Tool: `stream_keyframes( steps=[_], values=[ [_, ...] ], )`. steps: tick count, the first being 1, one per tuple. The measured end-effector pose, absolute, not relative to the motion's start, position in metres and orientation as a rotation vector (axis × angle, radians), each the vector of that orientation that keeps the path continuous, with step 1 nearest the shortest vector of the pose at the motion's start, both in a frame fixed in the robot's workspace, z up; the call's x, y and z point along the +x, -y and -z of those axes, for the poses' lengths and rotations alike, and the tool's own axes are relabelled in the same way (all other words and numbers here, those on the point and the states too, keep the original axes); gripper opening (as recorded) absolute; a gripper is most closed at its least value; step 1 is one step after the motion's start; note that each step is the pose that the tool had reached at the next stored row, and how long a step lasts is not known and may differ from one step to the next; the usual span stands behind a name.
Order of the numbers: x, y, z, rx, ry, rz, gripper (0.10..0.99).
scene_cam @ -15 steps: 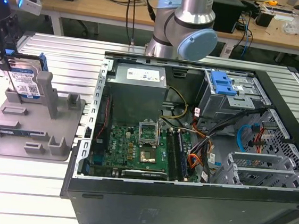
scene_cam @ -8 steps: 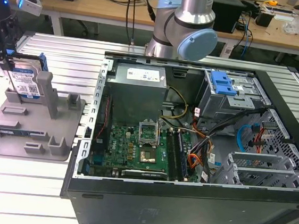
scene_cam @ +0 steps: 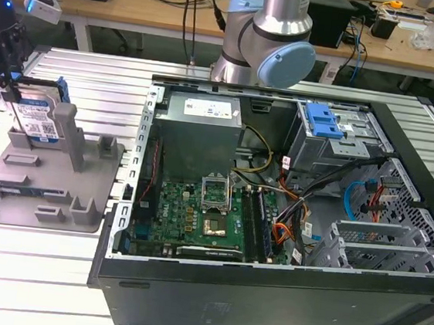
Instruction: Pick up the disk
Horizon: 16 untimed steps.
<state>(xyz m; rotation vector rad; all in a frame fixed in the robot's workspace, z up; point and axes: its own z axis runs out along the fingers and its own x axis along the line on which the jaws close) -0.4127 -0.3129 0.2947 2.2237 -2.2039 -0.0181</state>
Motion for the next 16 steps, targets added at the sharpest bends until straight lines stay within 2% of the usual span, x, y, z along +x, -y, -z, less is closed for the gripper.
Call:
stream_keyframes(
  steps=[16],
  values=[
    [-0.4128,0.3129,-0.2991,2.224,2.204,0.018,0.369]
  ],
)
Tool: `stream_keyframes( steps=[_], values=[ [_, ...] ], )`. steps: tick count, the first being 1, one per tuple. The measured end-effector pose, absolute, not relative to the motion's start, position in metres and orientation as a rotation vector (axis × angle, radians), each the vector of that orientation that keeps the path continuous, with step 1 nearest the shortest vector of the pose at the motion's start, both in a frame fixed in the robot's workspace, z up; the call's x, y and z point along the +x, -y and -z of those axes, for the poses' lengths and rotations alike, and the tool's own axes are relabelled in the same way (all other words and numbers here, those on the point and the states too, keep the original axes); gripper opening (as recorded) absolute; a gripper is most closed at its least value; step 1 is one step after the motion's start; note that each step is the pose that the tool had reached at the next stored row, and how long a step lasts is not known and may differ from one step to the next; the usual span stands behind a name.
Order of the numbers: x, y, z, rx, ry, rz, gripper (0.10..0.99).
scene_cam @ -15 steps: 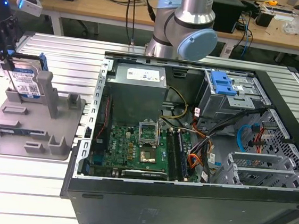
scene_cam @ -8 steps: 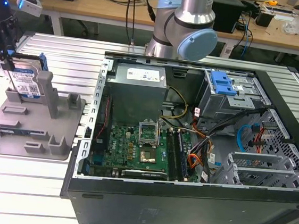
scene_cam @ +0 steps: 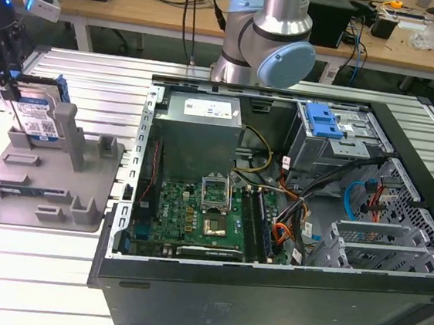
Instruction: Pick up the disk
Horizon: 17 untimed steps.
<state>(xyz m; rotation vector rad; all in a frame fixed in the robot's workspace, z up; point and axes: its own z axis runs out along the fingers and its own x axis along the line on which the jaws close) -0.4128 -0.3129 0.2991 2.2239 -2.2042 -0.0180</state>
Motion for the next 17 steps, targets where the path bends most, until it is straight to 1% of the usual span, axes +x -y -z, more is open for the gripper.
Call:
stream_keyframes(
  steps=[7,9,11,17],
  values=[
    [-0.413,0.313,-0.32,2.224,2.204,0.018,0.369],
    [-0.413,0.313,-0.329,2.224,2.204,0.018,0.369],
    [-0.413,0.313,-0.349,2.224,2.204,0.018,0.369],
    [-0.413,0.313,-0.38,2.224,2.204,0.018,0.369]
  ],
)
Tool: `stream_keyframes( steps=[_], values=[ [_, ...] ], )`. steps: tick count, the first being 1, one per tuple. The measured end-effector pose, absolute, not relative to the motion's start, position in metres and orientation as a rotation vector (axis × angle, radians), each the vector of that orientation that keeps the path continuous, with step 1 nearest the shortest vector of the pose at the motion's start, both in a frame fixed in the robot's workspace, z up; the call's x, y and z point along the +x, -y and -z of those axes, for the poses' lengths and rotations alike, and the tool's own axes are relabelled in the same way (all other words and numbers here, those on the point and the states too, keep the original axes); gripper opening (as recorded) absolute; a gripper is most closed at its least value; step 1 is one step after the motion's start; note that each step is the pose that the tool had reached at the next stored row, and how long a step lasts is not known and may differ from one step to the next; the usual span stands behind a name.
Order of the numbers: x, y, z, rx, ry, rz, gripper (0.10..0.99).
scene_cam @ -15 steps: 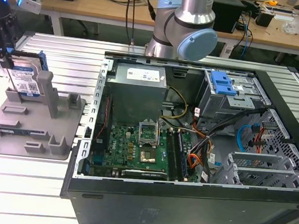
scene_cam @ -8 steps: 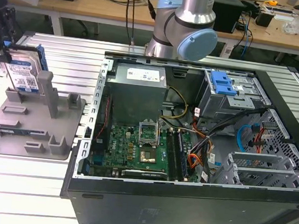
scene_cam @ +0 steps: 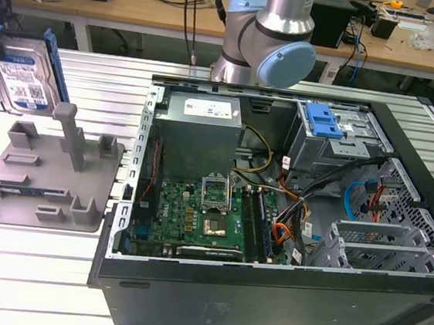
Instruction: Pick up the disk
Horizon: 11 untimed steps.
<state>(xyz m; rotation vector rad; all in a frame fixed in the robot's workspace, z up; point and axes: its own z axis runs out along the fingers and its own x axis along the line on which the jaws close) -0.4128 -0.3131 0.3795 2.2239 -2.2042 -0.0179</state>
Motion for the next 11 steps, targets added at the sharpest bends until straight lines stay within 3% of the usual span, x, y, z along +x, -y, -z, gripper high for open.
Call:
stream_keyframes(
  steps=[11],
  values=[
    [-0.413,0.315,-0.457,2.224,2.204,0.018,0.369]
  ],
)
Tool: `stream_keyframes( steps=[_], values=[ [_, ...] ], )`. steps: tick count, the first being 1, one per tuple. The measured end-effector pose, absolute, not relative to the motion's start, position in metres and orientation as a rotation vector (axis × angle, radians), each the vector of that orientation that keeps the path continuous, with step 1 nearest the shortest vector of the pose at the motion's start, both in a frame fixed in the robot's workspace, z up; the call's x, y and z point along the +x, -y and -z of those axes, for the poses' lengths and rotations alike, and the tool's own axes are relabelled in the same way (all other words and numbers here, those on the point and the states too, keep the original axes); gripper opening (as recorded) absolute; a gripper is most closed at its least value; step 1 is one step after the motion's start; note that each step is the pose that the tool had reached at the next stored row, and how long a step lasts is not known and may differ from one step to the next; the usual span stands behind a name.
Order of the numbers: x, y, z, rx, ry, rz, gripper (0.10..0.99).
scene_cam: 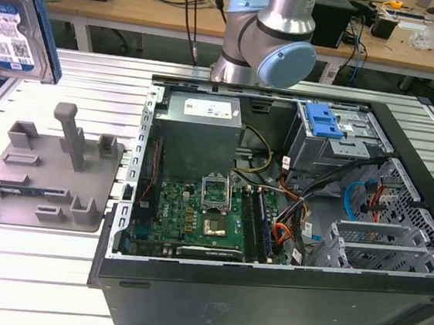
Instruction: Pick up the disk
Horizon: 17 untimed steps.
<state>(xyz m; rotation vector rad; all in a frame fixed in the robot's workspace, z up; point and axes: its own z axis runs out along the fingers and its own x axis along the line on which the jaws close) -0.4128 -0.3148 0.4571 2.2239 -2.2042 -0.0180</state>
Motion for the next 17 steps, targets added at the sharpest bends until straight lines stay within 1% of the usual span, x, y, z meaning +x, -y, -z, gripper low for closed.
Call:
stream_keyframes(
  steps=[4,7,17],
  values=[
    [-0.413,0.316,-0.478,2.224,2.204,0.018,0.369],
    [-0.413,0.316,-0.503,2.224,2.204,0.018,0.369],
    [-0.413,0.317,-0.504,2.224,2.205,0.019,0.369]
  ],
)
